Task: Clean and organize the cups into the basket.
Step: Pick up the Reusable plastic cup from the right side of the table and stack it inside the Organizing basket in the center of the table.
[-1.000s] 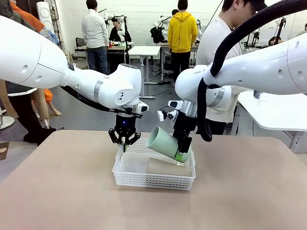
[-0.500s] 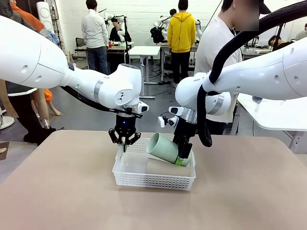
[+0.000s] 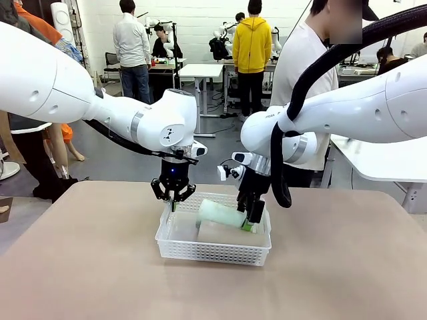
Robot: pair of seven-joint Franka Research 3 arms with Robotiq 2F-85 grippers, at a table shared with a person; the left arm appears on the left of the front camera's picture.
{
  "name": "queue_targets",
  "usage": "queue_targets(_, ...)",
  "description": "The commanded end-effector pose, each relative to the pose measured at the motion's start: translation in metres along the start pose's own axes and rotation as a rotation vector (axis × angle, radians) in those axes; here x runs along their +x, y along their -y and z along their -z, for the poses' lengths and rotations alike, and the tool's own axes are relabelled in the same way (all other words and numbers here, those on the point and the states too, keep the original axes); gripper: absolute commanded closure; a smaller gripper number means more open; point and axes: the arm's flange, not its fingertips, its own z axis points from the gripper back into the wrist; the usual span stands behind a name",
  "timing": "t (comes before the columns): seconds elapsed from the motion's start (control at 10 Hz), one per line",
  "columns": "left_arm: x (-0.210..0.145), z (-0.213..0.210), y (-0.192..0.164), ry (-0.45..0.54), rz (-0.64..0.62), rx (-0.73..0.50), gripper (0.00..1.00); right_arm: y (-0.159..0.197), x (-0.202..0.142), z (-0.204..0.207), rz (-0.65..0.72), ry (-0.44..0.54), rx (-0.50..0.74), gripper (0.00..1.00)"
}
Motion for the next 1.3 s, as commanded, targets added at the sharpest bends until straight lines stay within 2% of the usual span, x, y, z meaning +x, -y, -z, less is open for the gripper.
queue_targets(0.0,0.000,0.000,-0.001,0.007,0.003,0.011,1.00,-0.004,0.003,-0.007,-0.001,0.033,-0.003,0.00)
queue_targets(0.3,0.000,0.000,-0.001,0.007,0.003,0.011,1.00,-0.018,0.001,-0.032,-0.005,0.055,-0.036,0.00)
queue_targets(0.6,0.000,0.000,-0.001,0.007,0.003,0.011,1.00,-0.069,-0.035,-0.105,0.064,0.104,-0.112,0.00)
queue_targets(0.8,0.000,0.000,-0.001,0.007,0.003,0.011,1.00,-0.111,-0.082,-0.147,0.081,0.205,-0.166,0.00)
queue_targets(1.0,0.000,0.000,-0.001,0.007,0.003,0.011,1.00,-0.141,-0.143,-0.170,0.053,0.376,-0.217,0.00)
queue_targets(1.2,0.000,0.000,-0.001,0.007,0.003,0.011,1.00,-0.162,-0.234,-0.186,0.063,0.611,-0.314,0.00)
